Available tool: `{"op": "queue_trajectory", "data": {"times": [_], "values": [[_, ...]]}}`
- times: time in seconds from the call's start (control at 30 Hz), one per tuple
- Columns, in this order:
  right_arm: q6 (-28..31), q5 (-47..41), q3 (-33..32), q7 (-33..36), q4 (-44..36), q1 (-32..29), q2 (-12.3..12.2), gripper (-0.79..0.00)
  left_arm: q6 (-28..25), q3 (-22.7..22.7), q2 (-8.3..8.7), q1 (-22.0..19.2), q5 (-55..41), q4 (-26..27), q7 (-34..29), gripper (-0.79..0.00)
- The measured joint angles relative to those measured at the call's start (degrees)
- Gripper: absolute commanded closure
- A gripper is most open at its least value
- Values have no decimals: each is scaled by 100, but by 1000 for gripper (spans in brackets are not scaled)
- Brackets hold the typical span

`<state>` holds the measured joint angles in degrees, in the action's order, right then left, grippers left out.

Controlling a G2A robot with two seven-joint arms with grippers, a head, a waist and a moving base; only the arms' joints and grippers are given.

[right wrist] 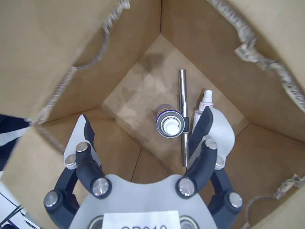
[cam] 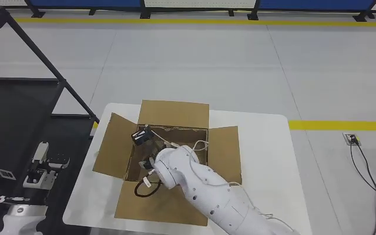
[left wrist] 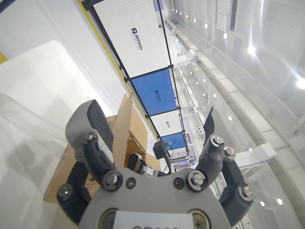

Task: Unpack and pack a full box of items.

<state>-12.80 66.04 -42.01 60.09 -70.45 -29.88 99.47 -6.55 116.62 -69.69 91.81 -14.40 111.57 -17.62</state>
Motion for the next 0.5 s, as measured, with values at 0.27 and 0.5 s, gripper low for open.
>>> {"op": "queue_trajectory", "data": {"times": [0.27, 0.5], "values": [[246, 791, -1469, 632, -3455, -1623, -509, -785, 59, -464, 29, -203, 764, -126, -129, -785], [219, 427, -2615, 515, -4838, -2439, -651, -785, 104, -811, 64, -447, 1195, -281, -404, -785]]}}
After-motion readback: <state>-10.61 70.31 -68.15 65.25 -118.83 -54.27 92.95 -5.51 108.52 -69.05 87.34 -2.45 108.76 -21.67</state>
